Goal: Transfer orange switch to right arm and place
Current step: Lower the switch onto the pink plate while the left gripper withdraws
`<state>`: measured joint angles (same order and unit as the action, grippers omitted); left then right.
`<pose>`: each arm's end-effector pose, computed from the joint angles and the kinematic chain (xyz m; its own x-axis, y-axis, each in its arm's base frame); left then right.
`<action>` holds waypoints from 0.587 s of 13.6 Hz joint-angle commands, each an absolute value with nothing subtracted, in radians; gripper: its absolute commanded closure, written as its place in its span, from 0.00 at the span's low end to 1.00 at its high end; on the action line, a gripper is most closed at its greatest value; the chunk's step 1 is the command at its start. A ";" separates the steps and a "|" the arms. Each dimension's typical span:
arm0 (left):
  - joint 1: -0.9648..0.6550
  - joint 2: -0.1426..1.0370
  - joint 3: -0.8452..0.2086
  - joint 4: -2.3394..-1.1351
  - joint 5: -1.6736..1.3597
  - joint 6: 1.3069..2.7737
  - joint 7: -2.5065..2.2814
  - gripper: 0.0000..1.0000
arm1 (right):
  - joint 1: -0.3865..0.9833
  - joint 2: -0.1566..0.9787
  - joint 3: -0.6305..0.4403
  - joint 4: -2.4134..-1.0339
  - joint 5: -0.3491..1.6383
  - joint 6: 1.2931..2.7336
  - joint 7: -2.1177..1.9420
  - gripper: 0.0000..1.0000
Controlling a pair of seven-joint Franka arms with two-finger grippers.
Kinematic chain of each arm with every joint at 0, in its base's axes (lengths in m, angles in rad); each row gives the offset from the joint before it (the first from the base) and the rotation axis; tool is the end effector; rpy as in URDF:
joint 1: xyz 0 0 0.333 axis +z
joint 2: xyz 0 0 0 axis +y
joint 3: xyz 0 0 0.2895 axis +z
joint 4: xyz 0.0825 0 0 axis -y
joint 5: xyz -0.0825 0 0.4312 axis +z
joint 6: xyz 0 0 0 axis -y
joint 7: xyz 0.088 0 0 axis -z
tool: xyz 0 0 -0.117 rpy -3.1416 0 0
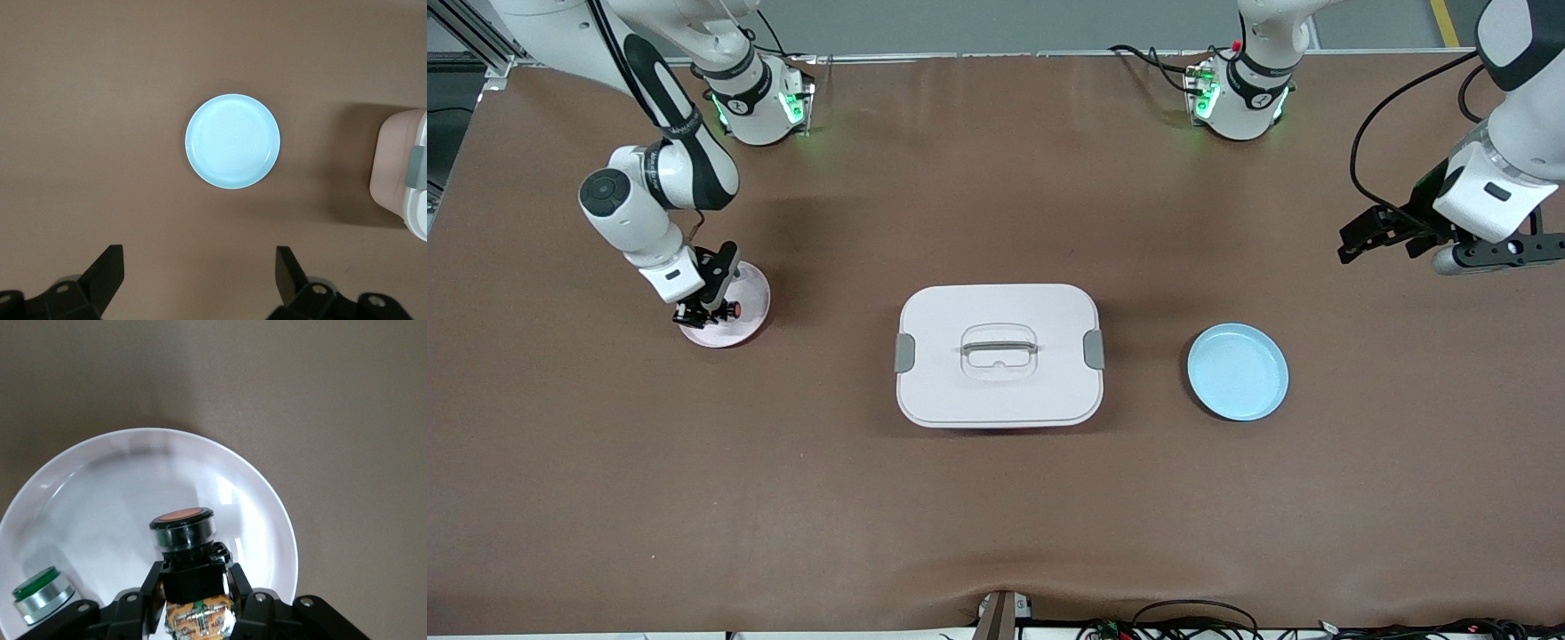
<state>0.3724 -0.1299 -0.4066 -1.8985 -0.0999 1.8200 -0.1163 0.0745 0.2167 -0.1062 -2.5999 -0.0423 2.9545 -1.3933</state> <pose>0.5783 -0.0362 0.5083 0.9936 0.1074 0.0352 0.1055 -0.9931 0.0509 0.4619 -0.0158 0.1124 0.1642 0.9864 -0.0115 0.9767 -0.1609 0.1416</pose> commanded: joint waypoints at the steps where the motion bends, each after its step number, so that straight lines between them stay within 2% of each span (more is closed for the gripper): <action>1: 0.388 -0.160 -0.411 -1.916 -0.090 1.833 -0.092 0.00 | 0.049 0.250 -0.089 -2.597 -0.060 2.994 -1.401 1.00; 4: 0.390 -0.153 -0.410 -1.908 -0.091 1.835 -0.091 0.00 | 0.049 0.262 -0.089 -2.597 -0.058 2.994 -1.399 1.00; 6: 0.327 -0.150 -0.342 -1.908 -0.091 1.838 -0.092 0.00 | 0.048 0.265 -0.089 -2.595 -0.057 2.994 -1.387 1.00; 7: 0.240 -0.150 -0.259 -1.908 -0.086 1.839 -0.091 0.00 | 0.048 0.264 -0.089 -2.595 -0.055 2.996 -1.387 0.22; 8: 0.139 -0.150 -0.153 -1.908 -0.084 1.839 -0.091 0.00 | 0.049 0.264 -0.089 -2.592 -0.054 2.996 -1.387 0.00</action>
